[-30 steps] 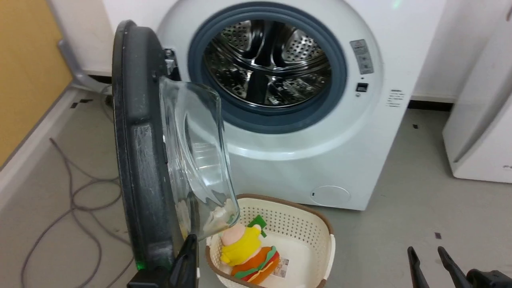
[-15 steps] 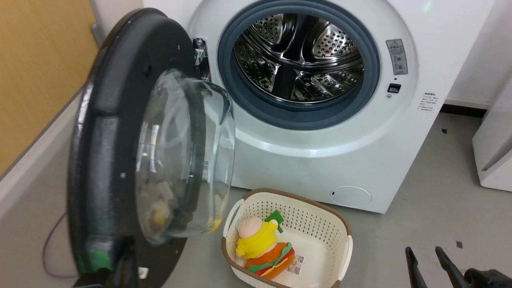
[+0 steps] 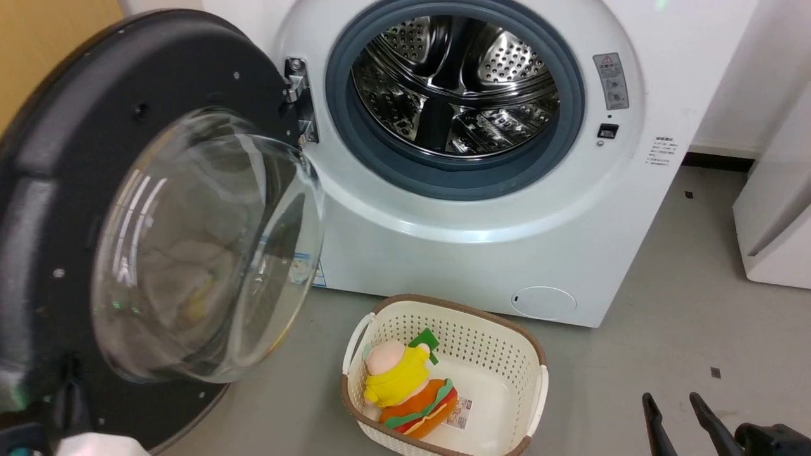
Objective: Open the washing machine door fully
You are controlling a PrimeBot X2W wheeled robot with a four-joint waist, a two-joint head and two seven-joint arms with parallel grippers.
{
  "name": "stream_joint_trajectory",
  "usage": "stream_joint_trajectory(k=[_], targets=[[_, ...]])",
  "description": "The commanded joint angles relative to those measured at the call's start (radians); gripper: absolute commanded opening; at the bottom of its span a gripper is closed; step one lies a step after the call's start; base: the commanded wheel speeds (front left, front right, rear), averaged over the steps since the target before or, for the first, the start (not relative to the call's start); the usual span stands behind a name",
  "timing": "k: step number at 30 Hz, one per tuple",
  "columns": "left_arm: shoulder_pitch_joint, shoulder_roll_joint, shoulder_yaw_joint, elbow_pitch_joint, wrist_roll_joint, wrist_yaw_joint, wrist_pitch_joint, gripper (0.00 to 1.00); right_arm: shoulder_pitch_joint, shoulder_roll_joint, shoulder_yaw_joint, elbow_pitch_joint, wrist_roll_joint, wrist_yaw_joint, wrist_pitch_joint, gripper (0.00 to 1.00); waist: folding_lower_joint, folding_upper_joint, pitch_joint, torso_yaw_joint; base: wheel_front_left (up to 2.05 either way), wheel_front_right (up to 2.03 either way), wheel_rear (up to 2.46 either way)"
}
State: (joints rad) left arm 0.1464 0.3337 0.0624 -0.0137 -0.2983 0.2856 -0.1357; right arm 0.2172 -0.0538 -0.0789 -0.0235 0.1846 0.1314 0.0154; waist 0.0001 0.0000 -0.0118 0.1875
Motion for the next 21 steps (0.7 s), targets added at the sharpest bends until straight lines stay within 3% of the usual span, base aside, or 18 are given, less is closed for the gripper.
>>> stream_joint_trajectory(k=[1,12,21], targets=[[-0.03,0.022,0.015,0.02,0.0,-0.006,-0.011,0.0,-0.007,0.004,0.0,-0.005,-0.003,-0.001,-0.001,1.0,-0.0001,0.0,0.004,-0.005,0.0,0.0,0.0],[-0.137,0.111,0.117,0.196,-0.06,-0.03,-0.045,0.0,-0.022,0.004,0.001,0.002,-0.009,-0.001,0.01,1.0,-0.0001,0.0,0.02,-0.037,0.0,0.0,0.0],[-0.182,0.151,0.162,0.363,-0.097,-0.068,-0.092,0.0,-0.024,0.004,0.004,0.018,-0.003,-0.001,0.015,1.0,-0.0001,0.0,0.018,-0.056,0.0,0.0,0.0]])
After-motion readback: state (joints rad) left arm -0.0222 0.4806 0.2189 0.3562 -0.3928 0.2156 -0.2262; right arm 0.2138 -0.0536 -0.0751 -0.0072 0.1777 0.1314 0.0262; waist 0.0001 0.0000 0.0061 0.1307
